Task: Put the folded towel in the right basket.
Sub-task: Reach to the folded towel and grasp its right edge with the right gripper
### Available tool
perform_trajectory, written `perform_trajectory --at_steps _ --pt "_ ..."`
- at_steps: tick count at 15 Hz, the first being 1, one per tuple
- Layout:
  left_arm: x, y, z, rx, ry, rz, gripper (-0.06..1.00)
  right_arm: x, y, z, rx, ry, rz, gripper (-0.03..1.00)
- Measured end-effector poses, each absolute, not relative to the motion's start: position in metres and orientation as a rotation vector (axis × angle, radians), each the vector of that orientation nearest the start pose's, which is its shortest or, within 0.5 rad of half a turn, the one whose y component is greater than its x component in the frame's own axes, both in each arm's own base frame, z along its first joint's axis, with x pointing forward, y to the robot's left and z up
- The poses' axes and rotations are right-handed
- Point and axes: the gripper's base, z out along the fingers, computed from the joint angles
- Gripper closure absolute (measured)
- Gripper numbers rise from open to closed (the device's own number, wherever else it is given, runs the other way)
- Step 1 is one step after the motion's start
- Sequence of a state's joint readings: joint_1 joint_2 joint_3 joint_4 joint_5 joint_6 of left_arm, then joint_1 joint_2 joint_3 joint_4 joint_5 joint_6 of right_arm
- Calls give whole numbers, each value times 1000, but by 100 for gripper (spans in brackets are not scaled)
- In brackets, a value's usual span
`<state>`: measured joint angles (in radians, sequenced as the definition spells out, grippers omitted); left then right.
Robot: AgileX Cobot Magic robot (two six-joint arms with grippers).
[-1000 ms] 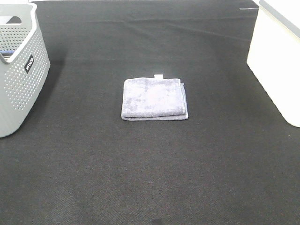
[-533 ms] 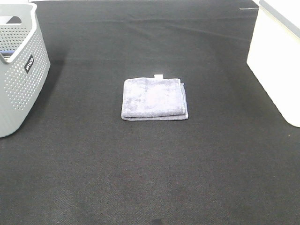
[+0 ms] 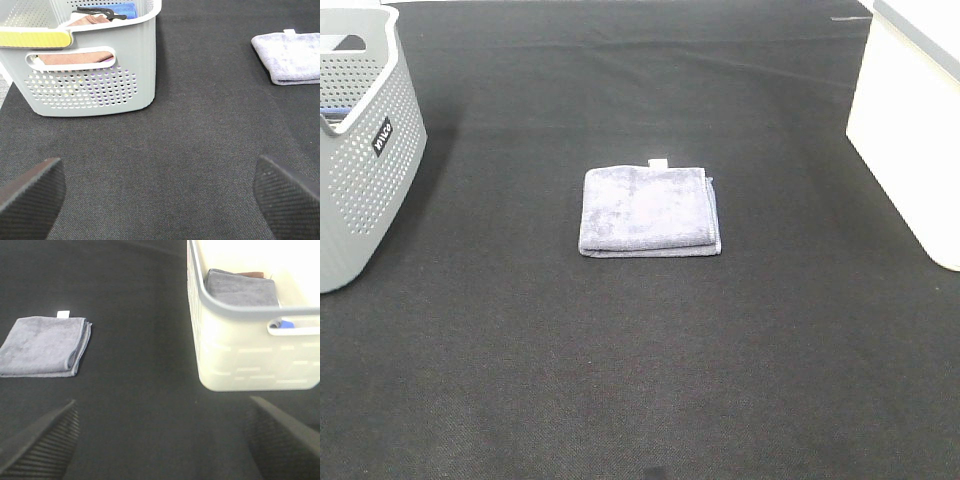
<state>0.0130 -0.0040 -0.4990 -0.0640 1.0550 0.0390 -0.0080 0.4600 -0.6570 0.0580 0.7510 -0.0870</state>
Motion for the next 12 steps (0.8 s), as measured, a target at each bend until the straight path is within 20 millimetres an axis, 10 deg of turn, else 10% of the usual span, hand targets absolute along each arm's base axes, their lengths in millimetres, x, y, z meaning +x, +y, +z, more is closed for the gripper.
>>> perform_trajectory --at_steps 8,12 --pt "-5 -5 278 29 2034 -44 -2 257 19 372 -223 2357 223 13" --pt "-5 -5 278 29 2034 -44 -2 308 27 361 -268 2407 355 13"
